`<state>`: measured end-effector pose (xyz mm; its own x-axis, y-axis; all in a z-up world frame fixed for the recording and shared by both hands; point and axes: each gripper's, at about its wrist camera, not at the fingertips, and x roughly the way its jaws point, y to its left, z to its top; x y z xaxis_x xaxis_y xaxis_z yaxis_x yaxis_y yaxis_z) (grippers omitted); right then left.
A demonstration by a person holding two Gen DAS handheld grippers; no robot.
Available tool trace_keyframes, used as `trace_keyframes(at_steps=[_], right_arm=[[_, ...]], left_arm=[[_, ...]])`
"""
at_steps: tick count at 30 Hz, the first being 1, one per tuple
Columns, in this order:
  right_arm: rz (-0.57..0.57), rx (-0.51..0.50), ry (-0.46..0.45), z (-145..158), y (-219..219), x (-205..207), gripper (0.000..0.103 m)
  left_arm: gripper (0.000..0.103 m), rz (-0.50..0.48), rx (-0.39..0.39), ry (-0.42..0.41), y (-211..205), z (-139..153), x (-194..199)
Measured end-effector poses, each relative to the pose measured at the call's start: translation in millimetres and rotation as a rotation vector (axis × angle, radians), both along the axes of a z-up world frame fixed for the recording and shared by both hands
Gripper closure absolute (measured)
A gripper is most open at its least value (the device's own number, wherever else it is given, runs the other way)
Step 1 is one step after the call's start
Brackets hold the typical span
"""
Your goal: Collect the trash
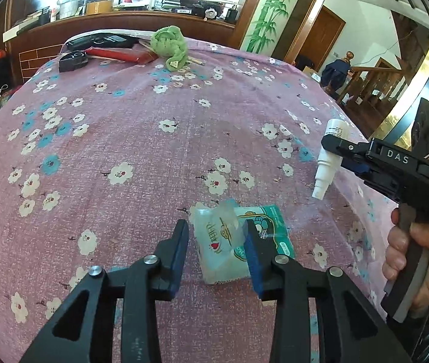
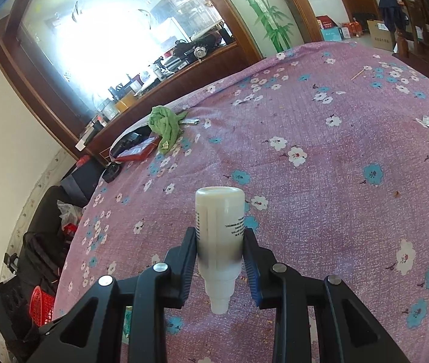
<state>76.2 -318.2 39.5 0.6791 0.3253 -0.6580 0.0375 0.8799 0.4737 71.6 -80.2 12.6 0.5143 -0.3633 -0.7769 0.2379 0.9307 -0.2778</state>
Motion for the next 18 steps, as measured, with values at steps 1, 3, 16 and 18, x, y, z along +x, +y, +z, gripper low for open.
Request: trace_keyframes(at_steps=[1, 3, 16, 18], right_arm=[[0.000, 0.000, -0.001, 0.4, -0.1, -0.5, 0.071], [0.000, 0.003, -0.005, 1.5, -0.2, -1.2, 0.071], [0.028, 0.006, -0.031, 9.5, 9.1, -4.3, 0.071], [0.046, 0.000, -0.037, 11.0, 16.8, -5.3, 0.071]], left_arm=[[0.066, 0.004, 0.011, 0.003, -0.8, -1.4, 0.9], [0.083, 0.006, 0.037, 0.012, -3.0, -6.5, 3.1], [0.100, 0.028, 0.014, -0.067, 33.4, 25.0, -30.3], [0.100, 0.053, 0.014, -0.077, 51.2, 32.6, -42.2]])
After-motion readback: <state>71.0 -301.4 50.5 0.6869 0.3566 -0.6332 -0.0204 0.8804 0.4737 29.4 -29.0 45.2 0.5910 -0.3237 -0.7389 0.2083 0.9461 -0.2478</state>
